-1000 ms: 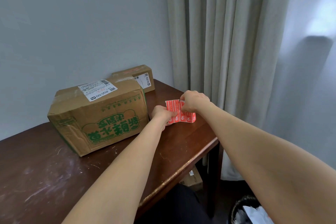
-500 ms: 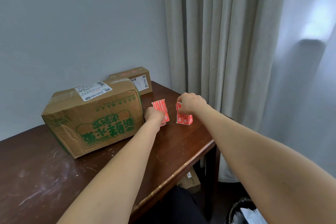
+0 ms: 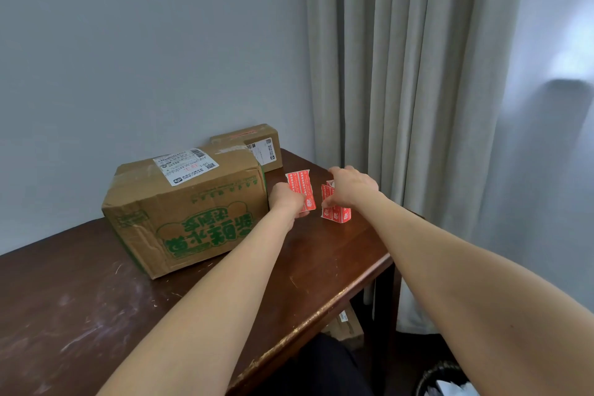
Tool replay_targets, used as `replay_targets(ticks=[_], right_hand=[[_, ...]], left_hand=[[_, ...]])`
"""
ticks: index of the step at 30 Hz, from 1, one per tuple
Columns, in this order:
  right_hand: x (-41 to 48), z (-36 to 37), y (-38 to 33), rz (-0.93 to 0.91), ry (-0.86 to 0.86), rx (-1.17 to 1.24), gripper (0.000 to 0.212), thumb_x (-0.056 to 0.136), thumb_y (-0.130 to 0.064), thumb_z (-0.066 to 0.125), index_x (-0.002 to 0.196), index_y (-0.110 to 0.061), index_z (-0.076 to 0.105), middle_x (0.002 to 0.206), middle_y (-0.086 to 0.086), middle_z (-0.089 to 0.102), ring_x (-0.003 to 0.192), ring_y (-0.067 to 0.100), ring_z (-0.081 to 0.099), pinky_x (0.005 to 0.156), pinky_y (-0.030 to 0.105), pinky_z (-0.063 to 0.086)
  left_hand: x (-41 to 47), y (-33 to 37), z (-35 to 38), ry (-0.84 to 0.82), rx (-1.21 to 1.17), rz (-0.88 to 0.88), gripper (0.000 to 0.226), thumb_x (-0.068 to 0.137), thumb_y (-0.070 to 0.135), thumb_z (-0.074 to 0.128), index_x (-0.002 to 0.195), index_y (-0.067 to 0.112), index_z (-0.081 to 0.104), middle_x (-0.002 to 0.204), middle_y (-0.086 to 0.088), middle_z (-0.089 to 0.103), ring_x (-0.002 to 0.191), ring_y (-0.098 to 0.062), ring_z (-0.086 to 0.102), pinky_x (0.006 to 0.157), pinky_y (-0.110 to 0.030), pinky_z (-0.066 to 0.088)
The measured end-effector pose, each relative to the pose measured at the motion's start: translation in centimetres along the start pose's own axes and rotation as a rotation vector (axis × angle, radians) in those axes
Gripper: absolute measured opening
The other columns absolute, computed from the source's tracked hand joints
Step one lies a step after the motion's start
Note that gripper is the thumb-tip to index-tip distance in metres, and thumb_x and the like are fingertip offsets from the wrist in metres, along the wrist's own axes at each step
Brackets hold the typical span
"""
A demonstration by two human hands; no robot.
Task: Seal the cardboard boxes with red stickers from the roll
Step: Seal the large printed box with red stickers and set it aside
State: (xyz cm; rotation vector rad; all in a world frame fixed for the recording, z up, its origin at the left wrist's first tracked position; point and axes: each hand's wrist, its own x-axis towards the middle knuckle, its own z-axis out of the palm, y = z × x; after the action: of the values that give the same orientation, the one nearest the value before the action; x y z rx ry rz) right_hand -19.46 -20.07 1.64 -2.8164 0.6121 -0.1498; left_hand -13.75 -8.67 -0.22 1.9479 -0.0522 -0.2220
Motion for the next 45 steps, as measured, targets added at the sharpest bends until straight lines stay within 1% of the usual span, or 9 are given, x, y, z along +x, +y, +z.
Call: replay_targets(ticks=[3, 10, 15, 19, 25, 29, 33, 42, 45], right_hand=[[-0.4, -0.1, 0.1, 0.008, -0.028, 0.006, 0.080, 0.078, -0.045, 0.075, 0.144, -0.022, 0.036, 0.137, 0.007, 0.050, 0.118, 0.028, 0.056, 0.084, 0.038, 0.051], [-2.0, -0.7, -0.7, 0.045, 0.064, 0.022, 0.086, 0.075, -0.050, 0.075, 0.144, -0.022, 0.032, 0.141, 0.011, 0.039, 0.118, 0.032, 0.055, 0.085, 0.039, 0.052], [-3.5, -1.0, -2.7, -0.050, 0.183, 0.113, 0.067, 0.077, -0.050, 0.074, 0.130, -0.022, 0.044, 0.130, 0.007, 0.042, 0.102, 0.029, 0.061, 0.070, 0.033, 0.044], [-4.2, -0.3, -3.9, -0.129, 0.214, 0.189, 0.053, 0.079, -0.050, 0.072, 0.119, -0.021, 0.051, 0.122, 0.004, 0.051, 0.097, 0.022, 0.060, 0.072, 0.031, 0.047], [-5.2, 2.6, -5.4, -0.192, -0.106, 0.511, 0.055, 0.080, -0.043, 0.074, 0.123, -0.014, 0.057, 0.112, 0.003, 0.065, 0.099, 0.018, 0.061, 0.078, 0.027, 0.048], [-5.5, 4.1, -6.3, -0.145, -0.170, 0.623, 0.013, 0.086, -0.026, 0.072, 0.085, -0.013, 0.070, 0.082, 0.000, 0.066, 0.073, 0.010, 0.059, 0.059, 0.020, 0.043], [-5.7, 5.2, -6.1, -0.038, -0.243, 0.775, 0.016, 0.089, -0.017, 0.068, 0.074, -0.012, 0.065, 0.063, 0.001, 0.058, 0.053, 0.009, 0.048, 0.047, 0.019, 0.037], [-5.6, 6.2, -5.4, 0.133, -0.291, 0.908, 0.006, 0.093, -0.015, 0.062, 0.089, -0.011, 0.061, 0.072, 0.006, 0.062, 0.064, 0.011, 0.054, 0.052, 0.019, 0.045], [-5.4, 6.0, -5.0, 0.202, -0.285, 0.960, 0.006, 0.095, -0.015, 0.060, 0.090, -0.012, 0.060, 0.075, 0.007, 0.061, 0.064, 0.011, 0.053, 0.055, 0.020, 0.046]], left_hand=[[-0.7, 0.2, -0.4, -0.029, 0.015, 0.015, 0.030, 0.092, 0.006, 0.060, 0.122, 0.005, 0.056, 0.114, -0.013, 0.064, 0.092, -0.024, 0.065, 0.058, -0.026, 0.057], [-2.1, -0.8, -2.4, -0.153, 0.041, -0.005, 0.046, 0.087, 0.007, 0.067, 0.131, 0.004, 0.053, 0.119, -0.014, 0.064, 0.099, -0.025, 0.067, 0.079, -0.038, 0.059], [-3.6, -2.4, -4.3, -0.233, 0.120, 0.008, 0.049, 0.086, 0.009, 0.068, 0.133, 0.005, 0.052, 0.118, -0.012, 0.065, 0.097, -0.021, 0.067, 0.075, -0.032, 0.059], [-4.5, -3.3, -6.1, -0.232, 0.165, 0.029, 0.041, 0.088, 0.010, 0.065, 0.128, 0.005, 0.055, 0.114, -0.011, 0.065, 0.097, -0.021, 0.066, 0.076, -0.031, 0.059], [-6.0, -4.7, -8.9, -0.306, 0.323, 0.080, 0.028, 0.093, 0.009, 0.059, 0.121, 0.006, 0.060, 0.102, -0.009, 0.064, 0.091, -0.018, 0.062, 0.072, -0.027, 0.056], [-5.9, -5.9, -10.5, -0.276, 0.335, 0.087, 0.027, 0.089, 0.005, 0.064, 0.115, 0.002, 0.065, 0.101, -0.013, 0.065, 0.090, -0.021, 0.063, 0.078, -0.033, 0.058], [-5.4, -6.7, -11.7, -0.159, 0.374, 0.113, 0.029, 0.085, 0.006, 0.069, 0.114, 0.006, 0.067, 0.101, -0.010, 0.067, 0.093, -0.020, 0.064, 0.079, -0.030, 0.057], [-3.6, -6.9, -11.6, 0.079, 0.246, 0.147, 0.020, 0.090, 0.002, 0.060, 0.107, 0.005, 0.070, 0.108, -0.012, 0.069, 0.089, -0.017, 0.064, 0.074, -0.025, 0.056], [-3.5, -6.9, -11.3, -0.007, 0.134, 0.081, 0.026, 0.086, 0.007, 0.068, 0.112, 0.004, 0.067, 0.105, -0.011, 0.069, 0.089, -0.015, 0.065, 0.076, -0.026, 0.057]])
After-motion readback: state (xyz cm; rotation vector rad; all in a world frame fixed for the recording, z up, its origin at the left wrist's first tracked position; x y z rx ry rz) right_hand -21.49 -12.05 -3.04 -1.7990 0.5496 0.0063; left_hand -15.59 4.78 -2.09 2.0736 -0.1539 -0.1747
